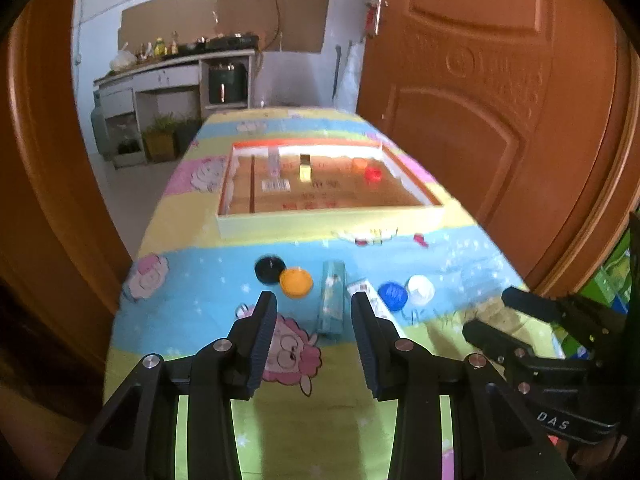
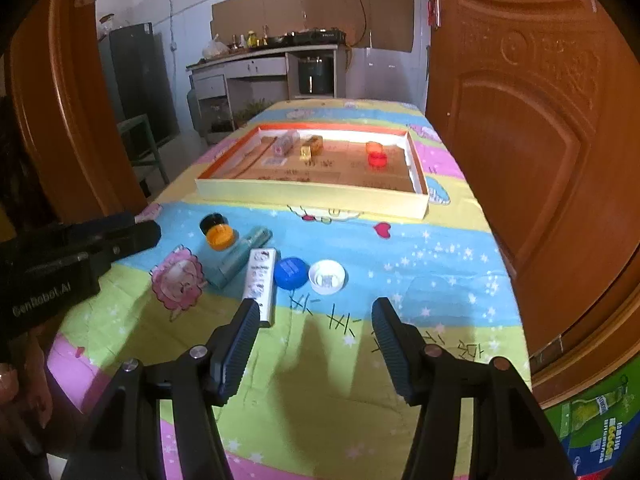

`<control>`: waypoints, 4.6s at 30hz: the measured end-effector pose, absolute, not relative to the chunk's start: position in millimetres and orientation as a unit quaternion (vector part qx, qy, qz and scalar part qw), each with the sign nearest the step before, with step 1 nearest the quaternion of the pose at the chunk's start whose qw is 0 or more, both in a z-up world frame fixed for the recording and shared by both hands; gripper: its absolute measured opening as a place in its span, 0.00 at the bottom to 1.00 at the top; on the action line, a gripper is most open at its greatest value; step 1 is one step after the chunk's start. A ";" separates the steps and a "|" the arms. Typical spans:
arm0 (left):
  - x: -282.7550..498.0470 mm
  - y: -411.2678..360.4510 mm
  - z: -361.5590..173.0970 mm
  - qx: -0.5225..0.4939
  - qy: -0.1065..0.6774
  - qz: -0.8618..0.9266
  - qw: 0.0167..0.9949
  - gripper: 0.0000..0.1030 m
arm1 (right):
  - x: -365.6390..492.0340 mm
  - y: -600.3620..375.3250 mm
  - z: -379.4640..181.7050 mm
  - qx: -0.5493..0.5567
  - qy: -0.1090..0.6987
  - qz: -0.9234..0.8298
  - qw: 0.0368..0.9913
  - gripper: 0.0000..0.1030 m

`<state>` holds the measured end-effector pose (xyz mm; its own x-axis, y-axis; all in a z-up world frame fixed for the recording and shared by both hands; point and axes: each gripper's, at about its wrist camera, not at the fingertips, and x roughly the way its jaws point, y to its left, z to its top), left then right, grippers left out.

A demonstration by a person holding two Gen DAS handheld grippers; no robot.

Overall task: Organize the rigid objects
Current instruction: 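Move both tools back toward the remaining items on the table, then grasp the teal bottle with the left tool while the right tool grasps the white cap, then carry the teal bottle and white cap into the box tray and open both tools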

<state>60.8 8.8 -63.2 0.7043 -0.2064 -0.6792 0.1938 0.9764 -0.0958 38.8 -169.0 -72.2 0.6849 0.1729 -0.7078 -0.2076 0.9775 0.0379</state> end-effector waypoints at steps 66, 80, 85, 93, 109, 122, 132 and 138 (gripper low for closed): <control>125.3 -12.4 -131.4 -0.016 0.471 -0.159 0.868 0.23 | 86.4 -165.3 -111.6 -0.034 0.431 0.137 0.891 0.29; 152.3 -29.2 -132.2 0.013 0.470 -0.138 0.872 0.23 | 93.2 -177.1 -117.2 -0.012 0.436 0.140 0.889 0.29; 153.7 -27.6 -132.2 0.008 0.462 -0.142 0.875 0.22 | 95.1 -178.7 -119.8 -0.006 0.441 0.143 0.886 0.29; 137.2 -20.3 -125.6 0.001 0.437 -0.144 0.888 0.22 | 92.2 -178.2 -111.7 -0.011 0.430 0.139 0.892 0.29; 105.9 -14.2 -69.7 -0.008 0.387 -0.162 0.907 0.22 | 80.0 -170.2 -75.5 -0.024 0.398 0.140 0.906 0.29; 133.4 -12.1 -29.5 0.003 0.368 -0.160 0.916 0.22 | 110.0 -175.5 -30.7 -0.068 0.355 0.129 0.923 0.29; 188.4 -7.7 -23.6 0.011 0.371 -0.143 0.917 0.22 | 172.4 -182.8 -10.1 -0.063 0.347 0.129 0.927 0.29; 219.7 -1.3 -30.7 0.010 0.385 -0.138 0.913 0.22 | 207.8 -180.6 -11.1 -0.060 0.355 0.133 0.923 0.29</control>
<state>219.7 -1.3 -30.7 0.6660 -0.2433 -0.7051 0.2588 0.9620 -0.0874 207.8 -180.6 -11.1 0.7125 0.2033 -0.6716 -0.2889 0.9572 -0.0168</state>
